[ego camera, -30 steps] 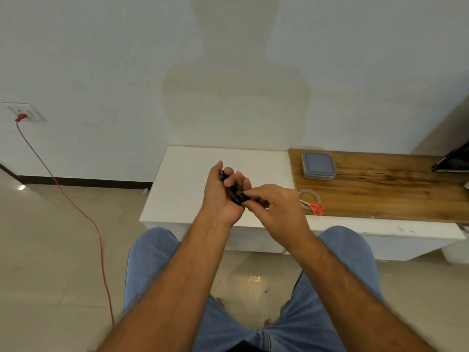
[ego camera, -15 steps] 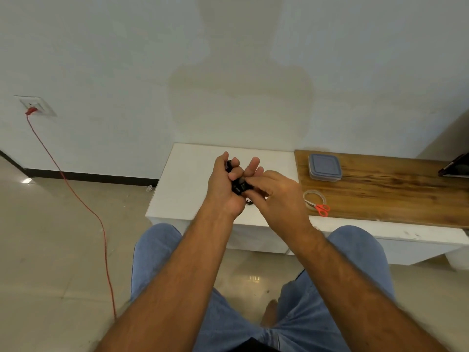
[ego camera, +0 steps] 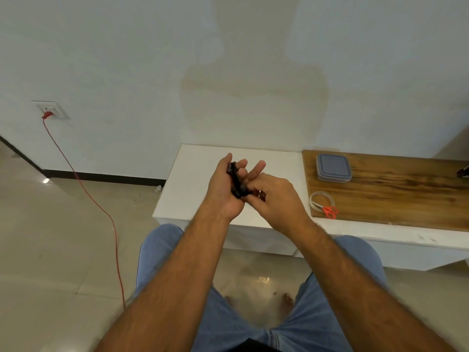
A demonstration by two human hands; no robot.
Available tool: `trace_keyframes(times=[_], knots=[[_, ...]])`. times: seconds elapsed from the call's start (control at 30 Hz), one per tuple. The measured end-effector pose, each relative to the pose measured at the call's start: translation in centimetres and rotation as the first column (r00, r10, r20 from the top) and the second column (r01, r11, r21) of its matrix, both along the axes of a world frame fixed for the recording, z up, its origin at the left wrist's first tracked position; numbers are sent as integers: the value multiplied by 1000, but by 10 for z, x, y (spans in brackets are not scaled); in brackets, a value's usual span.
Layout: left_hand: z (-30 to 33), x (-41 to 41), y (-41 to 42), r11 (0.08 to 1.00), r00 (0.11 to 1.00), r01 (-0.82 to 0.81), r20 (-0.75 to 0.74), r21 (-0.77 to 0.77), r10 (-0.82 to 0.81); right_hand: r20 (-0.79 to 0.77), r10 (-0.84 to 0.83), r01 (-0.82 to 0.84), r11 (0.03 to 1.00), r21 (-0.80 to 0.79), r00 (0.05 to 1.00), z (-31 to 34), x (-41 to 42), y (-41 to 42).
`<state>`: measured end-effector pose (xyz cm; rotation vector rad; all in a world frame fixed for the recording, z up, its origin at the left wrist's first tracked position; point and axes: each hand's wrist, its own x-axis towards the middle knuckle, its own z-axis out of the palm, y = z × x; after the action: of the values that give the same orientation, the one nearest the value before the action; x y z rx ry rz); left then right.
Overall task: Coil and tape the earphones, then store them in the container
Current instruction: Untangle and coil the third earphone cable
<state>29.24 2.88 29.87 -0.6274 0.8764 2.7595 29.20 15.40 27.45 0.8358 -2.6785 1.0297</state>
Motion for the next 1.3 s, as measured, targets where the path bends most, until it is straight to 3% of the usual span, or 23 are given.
trace_keyframes(times=[0.13, 0.4, 0.57, 0.73, 0.8, 0.9, 1.1, 1.3], knots=[[-7, -5, 1, 1000, 1000, 9, 12, -18, -9, 43, -41, 43, 999, -32, 998, -11, -5, -1], [-46, -18, 2, 990, 989, -63, 128, -125, 79, -104, -96, 99, 995, 25, 990, -56, 1, -16], [-79, -25, -5, 989, 974, -102, 194, -103, 121, 5, -70, 70, 997, 11, 998, -86, -4, -24], [-93, -34, -15, 992, 970, -78, 221, -104, 100, 247, -28, 48, 996, -74, 969, -100, -27, -28], [-97, -37, -19, 992, 970, -72, 225, -107, 95, 239, 8, 3, 999, -46, 971, -103, -34, -30], [-100, -43, -25, 996, 978, -35, 201, -85, 52, 178, 1, -2, 1000, 7, 984, -110, -41, -31], [-105, -55, -41, 974, 978, 173, 142, -148, -152, 166, -89, 102, 992, -69, 982, -120, -55, -21], [-115, -58, -42, 969, 973, 192, 158, -153, -168, 126, -73, 78, 996, -35, 989, -123, -58, -19]])
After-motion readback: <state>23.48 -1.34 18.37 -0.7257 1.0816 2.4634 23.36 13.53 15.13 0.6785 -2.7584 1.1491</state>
